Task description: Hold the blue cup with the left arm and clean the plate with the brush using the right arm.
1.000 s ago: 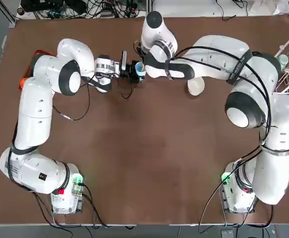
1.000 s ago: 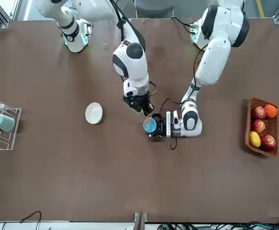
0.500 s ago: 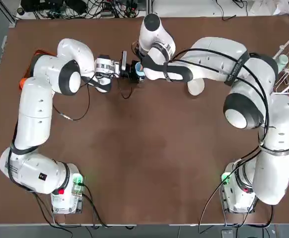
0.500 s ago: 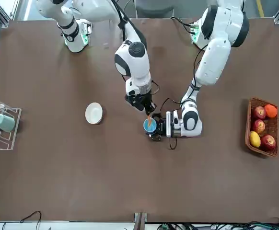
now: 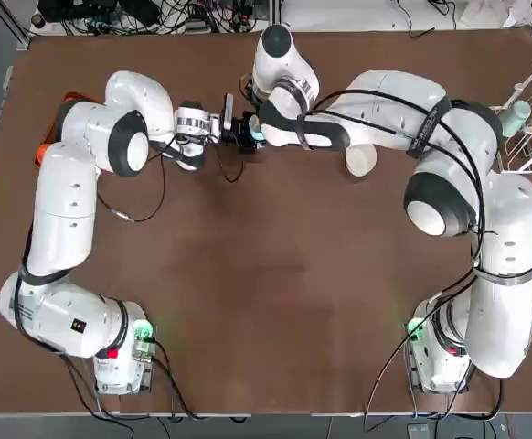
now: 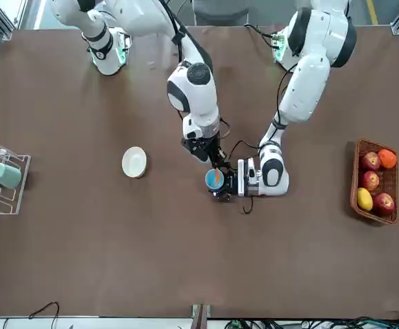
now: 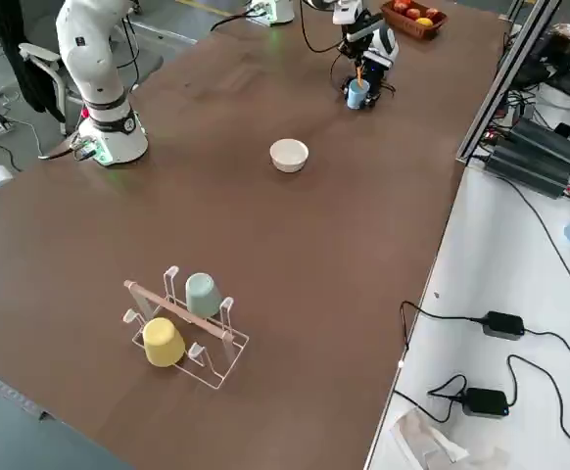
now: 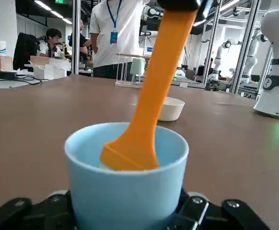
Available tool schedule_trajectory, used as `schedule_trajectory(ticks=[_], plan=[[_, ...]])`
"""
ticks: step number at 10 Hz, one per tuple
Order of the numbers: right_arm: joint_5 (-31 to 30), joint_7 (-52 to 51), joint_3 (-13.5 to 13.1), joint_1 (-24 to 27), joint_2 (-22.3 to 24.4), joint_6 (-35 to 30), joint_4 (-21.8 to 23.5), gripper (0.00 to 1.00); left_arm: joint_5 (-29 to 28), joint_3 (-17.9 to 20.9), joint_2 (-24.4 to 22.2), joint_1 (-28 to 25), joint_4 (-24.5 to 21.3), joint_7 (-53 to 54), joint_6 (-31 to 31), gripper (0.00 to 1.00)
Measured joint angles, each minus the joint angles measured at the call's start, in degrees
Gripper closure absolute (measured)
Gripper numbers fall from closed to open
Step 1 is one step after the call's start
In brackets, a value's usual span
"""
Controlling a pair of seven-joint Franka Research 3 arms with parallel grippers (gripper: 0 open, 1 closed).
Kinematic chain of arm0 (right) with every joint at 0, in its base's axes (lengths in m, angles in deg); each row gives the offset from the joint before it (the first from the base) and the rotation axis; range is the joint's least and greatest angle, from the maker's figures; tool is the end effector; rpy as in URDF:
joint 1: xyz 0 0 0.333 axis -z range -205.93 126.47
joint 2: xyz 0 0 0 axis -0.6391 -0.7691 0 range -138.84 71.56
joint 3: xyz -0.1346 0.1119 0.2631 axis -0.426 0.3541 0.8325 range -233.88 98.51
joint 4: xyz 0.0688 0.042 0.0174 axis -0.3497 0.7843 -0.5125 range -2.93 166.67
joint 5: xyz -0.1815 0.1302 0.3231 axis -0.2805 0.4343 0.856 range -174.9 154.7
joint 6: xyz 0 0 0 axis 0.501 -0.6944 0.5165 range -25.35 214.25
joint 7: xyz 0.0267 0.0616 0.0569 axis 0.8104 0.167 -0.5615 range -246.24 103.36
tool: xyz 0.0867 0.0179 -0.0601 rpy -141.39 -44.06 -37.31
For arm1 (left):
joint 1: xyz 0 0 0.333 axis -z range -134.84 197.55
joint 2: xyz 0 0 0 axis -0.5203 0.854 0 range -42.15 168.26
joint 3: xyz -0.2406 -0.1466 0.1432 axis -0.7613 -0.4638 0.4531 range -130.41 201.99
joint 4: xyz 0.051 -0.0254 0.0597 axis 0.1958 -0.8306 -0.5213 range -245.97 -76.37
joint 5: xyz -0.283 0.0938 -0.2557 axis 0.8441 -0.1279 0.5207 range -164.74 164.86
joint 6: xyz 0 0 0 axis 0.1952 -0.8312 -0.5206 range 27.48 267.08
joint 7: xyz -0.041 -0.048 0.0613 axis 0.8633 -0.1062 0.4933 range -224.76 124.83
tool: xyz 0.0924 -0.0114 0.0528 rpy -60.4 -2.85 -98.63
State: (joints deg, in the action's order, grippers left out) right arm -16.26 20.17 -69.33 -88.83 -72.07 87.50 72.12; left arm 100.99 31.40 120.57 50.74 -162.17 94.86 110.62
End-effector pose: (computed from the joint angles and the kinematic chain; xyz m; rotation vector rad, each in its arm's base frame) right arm 0.5049 0.5562 0.3330 -2.6999 0.9746 -0.2941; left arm 0.5658 -0.3234 0.0534 1.3100 -1.2432 1.0306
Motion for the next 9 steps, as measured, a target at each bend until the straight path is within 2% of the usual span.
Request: schedule_trajectory(ticks=[9], plan=[[-0.85,0.00,-0.20,1.33,-0.98,-0.75,0.55,0.95,0.00,0.00,0.00,0.01,0.03,0.00,-0.01,0.34]])
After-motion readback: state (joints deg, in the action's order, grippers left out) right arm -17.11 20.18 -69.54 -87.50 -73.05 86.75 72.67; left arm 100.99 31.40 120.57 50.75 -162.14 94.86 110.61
